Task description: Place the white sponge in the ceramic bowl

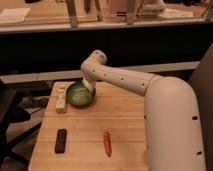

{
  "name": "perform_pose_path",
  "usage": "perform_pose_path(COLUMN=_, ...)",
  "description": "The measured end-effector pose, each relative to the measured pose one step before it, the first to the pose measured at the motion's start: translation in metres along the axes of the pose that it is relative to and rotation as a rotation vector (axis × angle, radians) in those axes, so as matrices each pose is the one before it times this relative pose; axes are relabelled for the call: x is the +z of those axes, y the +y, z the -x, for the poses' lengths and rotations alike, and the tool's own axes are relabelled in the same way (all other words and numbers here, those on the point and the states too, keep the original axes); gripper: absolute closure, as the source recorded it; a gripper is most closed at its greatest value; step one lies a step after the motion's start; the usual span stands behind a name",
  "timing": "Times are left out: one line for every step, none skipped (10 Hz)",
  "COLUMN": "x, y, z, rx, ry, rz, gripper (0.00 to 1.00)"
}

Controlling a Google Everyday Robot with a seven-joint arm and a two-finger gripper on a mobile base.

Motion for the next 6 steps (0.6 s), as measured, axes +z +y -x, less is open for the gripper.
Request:
perform_pose_path(x=-0.00052, y=-0.00001, z=-0.00093, rx=-0.00412, ry=0.00199, rz=-0.00113, gripper=0.83)
perform_pose_path(x=-0.00004, y=0.00013, z=-0.00022, rx=-0.00426, ry=0.00048, rz=-0.00087, gripper=0.83)
perform_pose_path(x=-0.00029, y=0.00002, z=-0.00062, rx=-0.00438, ry=0.00132, rz=-0.00106, gripper=0.82)
perform_pose_path(x=0.00032, y=-0.00016, z=-0.00003, rx=-0.00536, ry=0.00012, rz=-0.00143, gripper=0.77)
perform_pose_path(x=-0.00005, y=0.00003, z=-0.00034, rx=-0.00328, ry=0.00088, rz=-0.00072, gripper=0.75)
perform_pose_path(x=0.00026, y=-0.00006, z=-0.00001, rx=-0.00269, ry=0.00015, rz=-0.00094, gripper=0.75)
